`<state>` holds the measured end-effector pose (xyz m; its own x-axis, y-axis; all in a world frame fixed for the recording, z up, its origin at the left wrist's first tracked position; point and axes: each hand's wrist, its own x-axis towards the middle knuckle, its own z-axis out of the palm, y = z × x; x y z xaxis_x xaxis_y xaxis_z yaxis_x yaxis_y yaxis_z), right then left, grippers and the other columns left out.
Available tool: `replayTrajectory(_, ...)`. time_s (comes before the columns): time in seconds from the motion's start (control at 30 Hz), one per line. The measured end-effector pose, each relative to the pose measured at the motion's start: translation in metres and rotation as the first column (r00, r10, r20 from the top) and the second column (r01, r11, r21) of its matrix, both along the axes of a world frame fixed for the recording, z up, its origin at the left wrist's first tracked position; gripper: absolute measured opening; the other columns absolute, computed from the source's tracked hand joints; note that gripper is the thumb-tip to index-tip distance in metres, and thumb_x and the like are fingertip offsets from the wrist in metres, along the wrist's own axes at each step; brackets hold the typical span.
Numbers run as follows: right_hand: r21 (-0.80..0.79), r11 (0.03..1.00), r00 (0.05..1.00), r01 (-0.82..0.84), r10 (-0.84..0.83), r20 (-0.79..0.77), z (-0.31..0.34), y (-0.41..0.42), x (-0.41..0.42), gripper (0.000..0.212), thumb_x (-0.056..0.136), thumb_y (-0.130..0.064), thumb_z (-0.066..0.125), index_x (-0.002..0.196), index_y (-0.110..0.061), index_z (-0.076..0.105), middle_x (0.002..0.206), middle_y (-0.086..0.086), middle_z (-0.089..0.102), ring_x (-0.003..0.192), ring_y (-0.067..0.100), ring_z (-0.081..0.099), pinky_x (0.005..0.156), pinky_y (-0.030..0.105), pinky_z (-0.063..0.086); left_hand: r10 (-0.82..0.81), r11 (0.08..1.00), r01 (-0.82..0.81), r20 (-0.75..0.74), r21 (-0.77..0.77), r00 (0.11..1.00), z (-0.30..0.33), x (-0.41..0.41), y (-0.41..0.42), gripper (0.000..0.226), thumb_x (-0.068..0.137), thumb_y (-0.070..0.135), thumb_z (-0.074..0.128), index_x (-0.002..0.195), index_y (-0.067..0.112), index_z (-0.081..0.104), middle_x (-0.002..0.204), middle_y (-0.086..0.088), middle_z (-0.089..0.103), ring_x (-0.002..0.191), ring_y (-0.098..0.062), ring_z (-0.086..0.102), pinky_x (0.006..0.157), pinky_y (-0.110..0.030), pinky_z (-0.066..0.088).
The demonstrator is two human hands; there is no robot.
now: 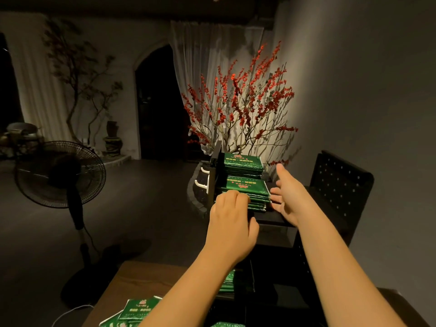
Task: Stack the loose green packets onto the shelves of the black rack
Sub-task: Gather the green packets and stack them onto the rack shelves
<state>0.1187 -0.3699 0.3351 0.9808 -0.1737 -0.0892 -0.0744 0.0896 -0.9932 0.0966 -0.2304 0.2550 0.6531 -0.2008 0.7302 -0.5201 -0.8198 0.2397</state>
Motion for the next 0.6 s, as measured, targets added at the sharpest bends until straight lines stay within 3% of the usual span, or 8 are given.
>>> replayTrajectory(0.1,0.12,0.991,0.998,-0.065,0.066,-0.004,-0.004,-0.003,-0.004,0.084,0.097,-0.061,0.039,0.154,-0.003,0.015,0.154,0.02,0.034,0.137,0.032,0.042,0.115,0.047,0.032,-0.013,1.0,0.013,0.005,0.015,1.0,-0.002,0.0,-0.002,0.035,0.084,0.04,0.049,0.112,0.018,0.052,0.111,0.002,0.05,0.102,-0.019,0.047,0.085,-0.032,0.046)
replayTrajectory(0.2,0.069,0.988,0.991,-0.136,0.136,0.005,-0.007,0.001,-0.004,0.085,0.094,-0.065,0.039,0.155,-0.009,0.018,0.154,0.015,0.037,0.14,0.028,0.039,0.119,0.049,0.024,-0.003,1.0,0.003,0.014,0.021,1.0,0.003,0.002,-0.006,0.035,0.084,0.039,0.05,0.111,0.017,0.052,0.11,0.0,0.051,0.1,-0.02,0.048,0.083,-0.033,0.046)
replayTrajectory(0.3,0.042,0.987,0.988,-0.154,0.153,0.032,-0.007,0.002,-0.003,0.074,0.098,-0.059,0.038,0.153,-0.01,0.026,0.149,0.014,0.045,0.134,0.027,0.046,0.118,0.047,0.028,0.014,1.0,-0.014,0.023,0.027,1.0,0.008,0.004,-0.005,0.037,0.084,0.039,0.052,0.112,0.015,0.054,0.111,-0.002,0.053,0.102,-0.023,0.05,0.082,-0.035,0.047)
replayTrajectory(0.43,0.058,0.984,0.986,-0.166,0.163,0.043,-0.01,-0.002,-0.006,0.082,0.093,-0.064,0.044,0.154,-0.013,0.023,0.155,0.013,0.035,0.14,0.027,0.039,0.118,0.049,0.028,0.003,0.999,-0.003,-0.004,0.039,1.0,0.009,0.005,-0.002,0.04,0.087,0.039,0.051,0.119,0.016,0.052,0.117,-0.001,0.051,0.108,-0.021,0.048,0.086,-0.033,0.045)
replayTrajectory(0.5,-0.098,0.993,0.992,-0.072,0.081,0.094,-0.01,0.0,-0.015,0.069,0.098,-0.058,0.041,0.151,-0.016,0.031,0.153,0.007,0.039,0.137,0.022,0.04,0.114,0.041,0.033,-0.032,0.999,0.032,-0.002,0.009,0.999,0.008,0.002,-0.001,0.041,0.088,0.037,0.051,0.123,0.016,0.052,0.12,0.0,0.052,0.11,-0.02,0.047,0.089,-0.033,0.043)
replayTrajectory(0.6,-0.364,0.903,0.929,0.227,-0.089,0.358,-0.014,0.006,-0.037,0.036,0.102,-0.036,0.046,0.134,-0.021,0.051,0.126,-0.005,0.054,0.112,0.01,0.05,0.087,0.025,0.041,-0.156,0.971,0.153,-0.003,-0.185,0.988,0.011,-0.007,-0.001,0.032,0.092,0.029,0.054,0.121,0.017,0.056,0.117,0.004,0.055,0.112,-0.015,0.049,0.092,-0.029,0.044)
